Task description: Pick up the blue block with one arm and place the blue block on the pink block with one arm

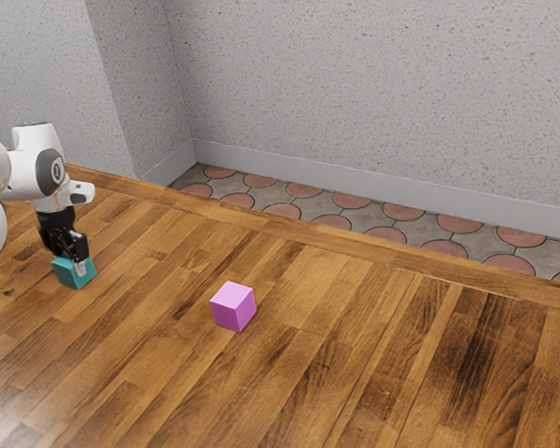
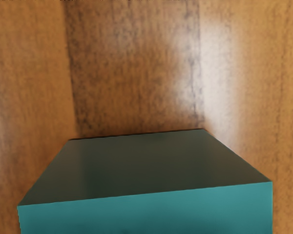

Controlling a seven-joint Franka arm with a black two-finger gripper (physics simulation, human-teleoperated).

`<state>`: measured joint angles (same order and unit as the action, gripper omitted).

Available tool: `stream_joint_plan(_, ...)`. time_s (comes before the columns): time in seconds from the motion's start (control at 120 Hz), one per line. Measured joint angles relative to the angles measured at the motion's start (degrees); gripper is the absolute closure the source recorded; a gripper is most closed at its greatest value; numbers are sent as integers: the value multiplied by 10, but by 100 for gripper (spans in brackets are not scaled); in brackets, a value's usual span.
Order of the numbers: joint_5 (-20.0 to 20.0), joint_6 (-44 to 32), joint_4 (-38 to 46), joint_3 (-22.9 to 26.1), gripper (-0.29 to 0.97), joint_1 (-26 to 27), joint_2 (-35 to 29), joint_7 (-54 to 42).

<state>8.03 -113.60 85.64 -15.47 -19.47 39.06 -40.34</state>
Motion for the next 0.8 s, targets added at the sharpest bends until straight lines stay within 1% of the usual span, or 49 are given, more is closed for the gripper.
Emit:
stream_joint_plan(0.042, -2, -1, 0, 0, 45, 0, -1, 1)
stream_joint_plan(0.183, -5, -4, -1, -1, 47, 3, -15, 4)
stream_joint_plan(0.283, -7, -5, 1, -1, 49, 6, -43, 7)
stream_joint_plan(0.442, -5, 2, 8, -2, 50, 53, -98, 17)
stream_joint_plan(0.517, 14, 10, 8, -1, 51, 84, -104, 32)
stream_joint_plan(0.667, 67, 25, 8, -1, 51, 142, -107, 82)
stream_joint_plan(0.8, 93, 42, 6, -1, 51, 185, -107, 141)
